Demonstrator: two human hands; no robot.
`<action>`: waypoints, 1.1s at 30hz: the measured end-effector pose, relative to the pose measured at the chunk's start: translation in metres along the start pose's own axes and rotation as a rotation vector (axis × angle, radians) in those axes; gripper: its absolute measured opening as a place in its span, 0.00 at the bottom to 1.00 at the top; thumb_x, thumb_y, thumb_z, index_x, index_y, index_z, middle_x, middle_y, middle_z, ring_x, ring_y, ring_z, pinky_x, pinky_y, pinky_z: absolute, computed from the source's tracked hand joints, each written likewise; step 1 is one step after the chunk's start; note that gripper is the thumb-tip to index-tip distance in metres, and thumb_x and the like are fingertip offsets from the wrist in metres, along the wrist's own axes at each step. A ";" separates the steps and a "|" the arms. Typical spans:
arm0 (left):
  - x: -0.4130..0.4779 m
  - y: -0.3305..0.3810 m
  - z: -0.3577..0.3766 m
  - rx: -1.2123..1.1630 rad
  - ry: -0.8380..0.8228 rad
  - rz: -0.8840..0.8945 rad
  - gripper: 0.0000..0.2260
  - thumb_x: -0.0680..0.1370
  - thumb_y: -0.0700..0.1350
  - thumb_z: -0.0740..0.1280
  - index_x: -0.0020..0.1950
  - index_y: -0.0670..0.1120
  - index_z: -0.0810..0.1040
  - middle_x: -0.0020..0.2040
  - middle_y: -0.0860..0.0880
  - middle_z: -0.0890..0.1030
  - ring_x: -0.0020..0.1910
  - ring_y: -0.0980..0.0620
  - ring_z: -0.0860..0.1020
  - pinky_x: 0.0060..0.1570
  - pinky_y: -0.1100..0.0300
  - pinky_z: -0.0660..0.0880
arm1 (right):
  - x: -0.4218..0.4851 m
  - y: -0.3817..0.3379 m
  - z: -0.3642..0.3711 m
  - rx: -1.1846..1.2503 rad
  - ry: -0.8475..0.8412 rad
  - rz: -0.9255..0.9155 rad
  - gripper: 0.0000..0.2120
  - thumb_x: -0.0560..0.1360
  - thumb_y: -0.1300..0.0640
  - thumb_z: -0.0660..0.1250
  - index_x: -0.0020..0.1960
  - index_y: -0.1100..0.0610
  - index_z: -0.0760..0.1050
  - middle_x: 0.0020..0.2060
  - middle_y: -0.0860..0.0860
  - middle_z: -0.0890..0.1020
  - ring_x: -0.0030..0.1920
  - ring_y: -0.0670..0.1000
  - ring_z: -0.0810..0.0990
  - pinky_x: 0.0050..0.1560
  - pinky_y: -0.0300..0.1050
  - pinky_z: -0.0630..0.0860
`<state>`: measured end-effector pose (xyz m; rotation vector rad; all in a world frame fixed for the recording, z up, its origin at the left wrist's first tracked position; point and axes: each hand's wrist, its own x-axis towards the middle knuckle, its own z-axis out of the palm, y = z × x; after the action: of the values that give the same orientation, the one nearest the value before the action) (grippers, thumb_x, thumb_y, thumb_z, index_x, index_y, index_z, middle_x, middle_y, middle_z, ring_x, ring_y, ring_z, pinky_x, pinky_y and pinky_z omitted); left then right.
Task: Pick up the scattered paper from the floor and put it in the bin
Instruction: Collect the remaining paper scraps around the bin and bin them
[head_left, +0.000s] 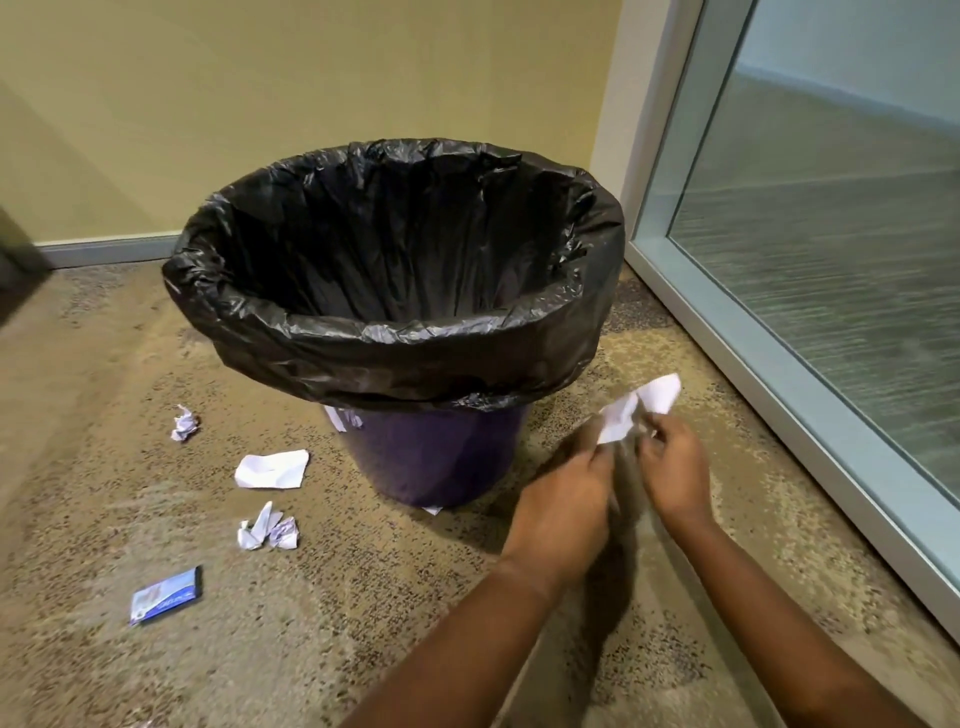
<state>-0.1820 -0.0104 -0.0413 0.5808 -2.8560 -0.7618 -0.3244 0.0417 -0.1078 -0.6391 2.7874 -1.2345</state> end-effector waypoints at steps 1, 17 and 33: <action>-0.002 0.008 -0.009 0.056 0.174 0.092 0.18 0.74 0.34 0.58 0.63 0.42 0.73 0.72 0.45 0.69 0.57 0.46 0.81 0.50 0.55 0.80 | -0.003 -0.012 -0.013 0.078 0.053 -0.040 0.14 0.77 0.64 0.61 0.61 0.64 0.74 0.58 0.62 0.77 0.53 0.58 0.78 0.50 0.42 0.70; -0.007 -0.003 -0.198 0.262 0.670 -0.272 0.14 0.79 0.40 0.57 0.58 0.42 0.79 0.61 0.41 0.75 0.57 0.39 0.76 0.52 0.48 0.73 | -0.022 -0.233 -0.099 0.037 0.066 -0.717 0.16 0.75 0.61 0.60 0.62 0.58 0.75 0.57 0.58 0.79 0.57 0.54 0.77 0.59 0.45 0.72; -0.089 -0.102 -0.061 0.257 0.902 -0.156 0.07 0.74 0.43 0.56 0.51 0.47 0.67 0.53 0.45 0.73 0.51 0.49 0.70 0.53 0.55 0.69 | -0.076 -0.188 -0.052 -0.211 0.040 -0.968 0.24 0.75 0.41 0.54 0.65 0.50 0.72 0.64 0.52 0.75 0.71 0.54 0.65 0.70 0.62 0.38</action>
<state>-0.0529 -0.0835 -0.0420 0.8996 -2.0749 -0.0712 -0.1977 -0.0060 0.0516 -2.1502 2.6705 -0.9777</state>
